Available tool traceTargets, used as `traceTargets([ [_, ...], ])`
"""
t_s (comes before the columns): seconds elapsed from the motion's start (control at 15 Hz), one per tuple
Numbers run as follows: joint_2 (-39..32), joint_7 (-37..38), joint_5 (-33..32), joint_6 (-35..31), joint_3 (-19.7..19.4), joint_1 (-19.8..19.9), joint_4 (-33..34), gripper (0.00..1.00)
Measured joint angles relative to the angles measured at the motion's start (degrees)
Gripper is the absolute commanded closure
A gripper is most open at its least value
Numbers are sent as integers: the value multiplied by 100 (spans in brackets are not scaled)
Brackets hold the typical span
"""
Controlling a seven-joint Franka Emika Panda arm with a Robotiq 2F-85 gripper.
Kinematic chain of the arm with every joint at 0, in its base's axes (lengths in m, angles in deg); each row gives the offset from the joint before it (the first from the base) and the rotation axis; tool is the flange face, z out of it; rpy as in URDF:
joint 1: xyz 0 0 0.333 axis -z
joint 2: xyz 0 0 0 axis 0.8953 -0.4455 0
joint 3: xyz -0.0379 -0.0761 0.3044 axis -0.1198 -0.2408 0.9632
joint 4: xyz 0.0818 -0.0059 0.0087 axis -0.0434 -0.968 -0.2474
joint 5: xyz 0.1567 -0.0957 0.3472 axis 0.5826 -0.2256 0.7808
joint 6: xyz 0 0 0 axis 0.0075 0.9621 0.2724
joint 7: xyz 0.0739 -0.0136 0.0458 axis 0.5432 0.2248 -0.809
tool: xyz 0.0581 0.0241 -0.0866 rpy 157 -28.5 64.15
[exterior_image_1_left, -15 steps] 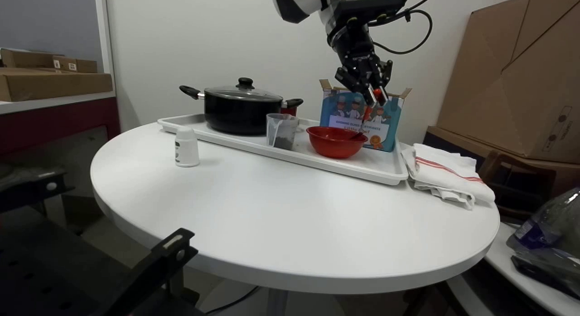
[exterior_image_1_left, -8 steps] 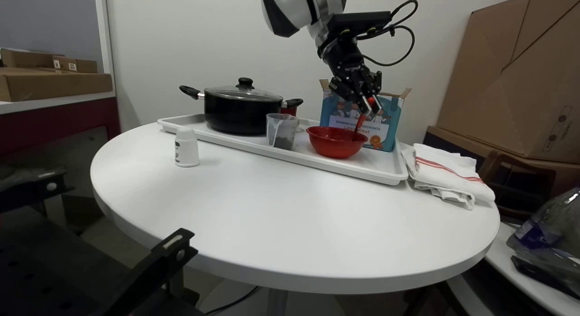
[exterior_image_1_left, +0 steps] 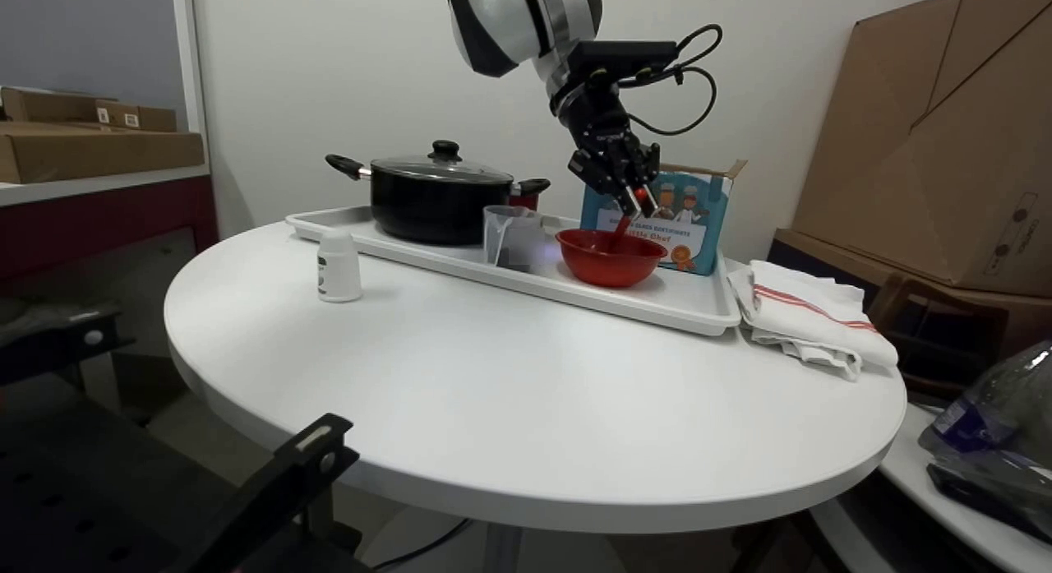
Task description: Use the spoon to scoop some of the contents of the red bowl and put them in the colourless container
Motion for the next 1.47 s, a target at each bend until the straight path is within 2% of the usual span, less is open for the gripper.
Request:
traceTargets([
  [0.27,19,23,840,199,105,173,67,89],
  [0.8,46,103,2545,296,203,765,128,89],
  [1.13,86,108,3163,295,266,1000,132,89],
  [1.47,225,109,3503,279,331,1039,136,89],
])
